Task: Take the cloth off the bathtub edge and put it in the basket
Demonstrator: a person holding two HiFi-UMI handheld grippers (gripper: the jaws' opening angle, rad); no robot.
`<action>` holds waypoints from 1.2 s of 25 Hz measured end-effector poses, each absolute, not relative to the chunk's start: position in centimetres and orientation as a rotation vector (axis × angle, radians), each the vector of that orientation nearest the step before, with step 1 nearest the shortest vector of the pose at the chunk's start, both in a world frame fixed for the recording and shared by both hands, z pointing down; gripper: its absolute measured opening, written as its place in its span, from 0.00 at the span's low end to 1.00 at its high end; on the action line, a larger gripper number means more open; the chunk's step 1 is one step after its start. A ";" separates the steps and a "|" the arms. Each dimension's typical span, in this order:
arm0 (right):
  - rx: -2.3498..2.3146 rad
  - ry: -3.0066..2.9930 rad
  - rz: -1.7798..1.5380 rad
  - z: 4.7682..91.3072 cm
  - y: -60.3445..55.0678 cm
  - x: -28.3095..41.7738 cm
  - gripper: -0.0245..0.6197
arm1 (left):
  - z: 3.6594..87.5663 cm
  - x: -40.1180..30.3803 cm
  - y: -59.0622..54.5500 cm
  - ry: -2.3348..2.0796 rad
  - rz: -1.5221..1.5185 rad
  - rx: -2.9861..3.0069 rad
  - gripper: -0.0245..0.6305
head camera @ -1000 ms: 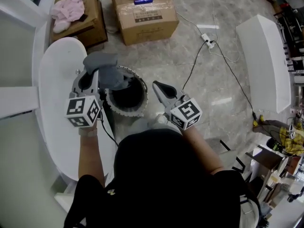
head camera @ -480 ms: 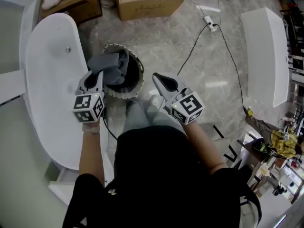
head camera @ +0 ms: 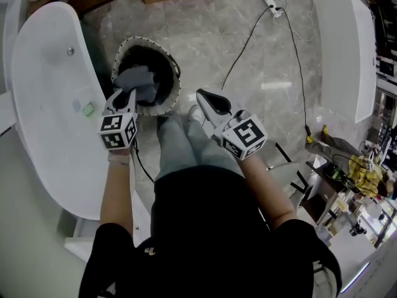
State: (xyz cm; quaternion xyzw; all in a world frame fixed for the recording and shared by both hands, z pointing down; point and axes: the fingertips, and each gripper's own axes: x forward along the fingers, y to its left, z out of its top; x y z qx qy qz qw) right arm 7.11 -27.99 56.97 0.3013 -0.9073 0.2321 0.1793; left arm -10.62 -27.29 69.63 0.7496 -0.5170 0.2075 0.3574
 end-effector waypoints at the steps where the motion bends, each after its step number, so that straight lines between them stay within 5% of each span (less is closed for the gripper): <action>1: 0.859 -2.557 0.663 57.4 -27.4 7.1 0.03 | 70.5 -10.6 -27.0 -1.325 0.542 1.934 0.10; 25: 0.955 -2.382 0.837 69.6 -25.3 10.8 0.03 | 98.8 -11.3 -27.6 -1.278 0.718 1.658 0.12; 30: 0.965 -2.354 0.870 71.5 -23.7 11.2 0.03 | 102.8 -11.2 -26.7 -1.257 0.755 1.593 0.29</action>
